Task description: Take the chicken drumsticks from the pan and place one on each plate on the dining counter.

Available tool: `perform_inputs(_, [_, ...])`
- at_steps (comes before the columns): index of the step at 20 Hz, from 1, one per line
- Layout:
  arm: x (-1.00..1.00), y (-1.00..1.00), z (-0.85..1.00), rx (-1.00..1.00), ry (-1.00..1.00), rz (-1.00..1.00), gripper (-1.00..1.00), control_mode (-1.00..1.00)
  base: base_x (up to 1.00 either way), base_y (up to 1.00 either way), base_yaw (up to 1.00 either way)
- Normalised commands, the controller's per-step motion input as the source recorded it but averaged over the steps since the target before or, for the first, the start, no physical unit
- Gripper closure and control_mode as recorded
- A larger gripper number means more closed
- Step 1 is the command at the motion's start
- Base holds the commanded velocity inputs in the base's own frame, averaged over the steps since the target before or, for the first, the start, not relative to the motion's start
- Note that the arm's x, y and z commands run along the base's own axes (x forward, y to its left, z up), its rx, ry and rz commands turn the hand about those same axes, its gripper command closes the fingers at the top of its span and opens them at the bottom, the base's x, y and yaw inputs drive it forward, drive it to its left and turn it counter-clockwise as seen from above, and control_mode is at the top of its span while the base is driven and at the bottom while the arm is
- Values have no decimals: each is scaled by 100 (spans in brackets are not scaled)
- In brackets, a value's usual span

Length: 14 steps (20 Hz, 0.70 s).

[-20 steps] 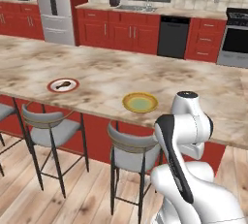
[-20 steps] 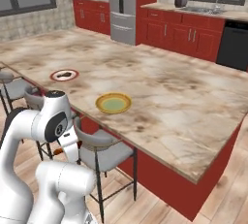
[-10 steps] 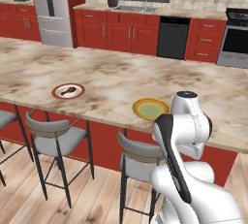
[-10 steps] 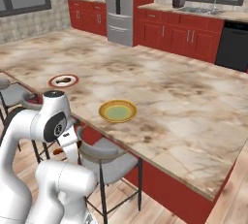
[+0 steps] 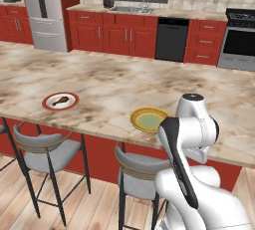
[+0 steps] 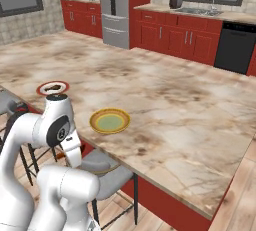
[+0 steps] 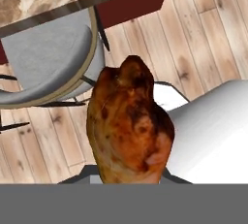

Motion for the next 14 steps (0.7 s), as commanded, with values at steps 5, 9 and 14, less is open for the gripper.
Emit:
perform_inputs(5, [72,0,0,0,-5,-7,100,-100,0,0,0])
perform_inputs(9, [87,0,1,0,0,-7,100,-100,0,0,0])
perform_inputs(14, [85,-10,7,1,12,-1,100,-100,0,0,0])
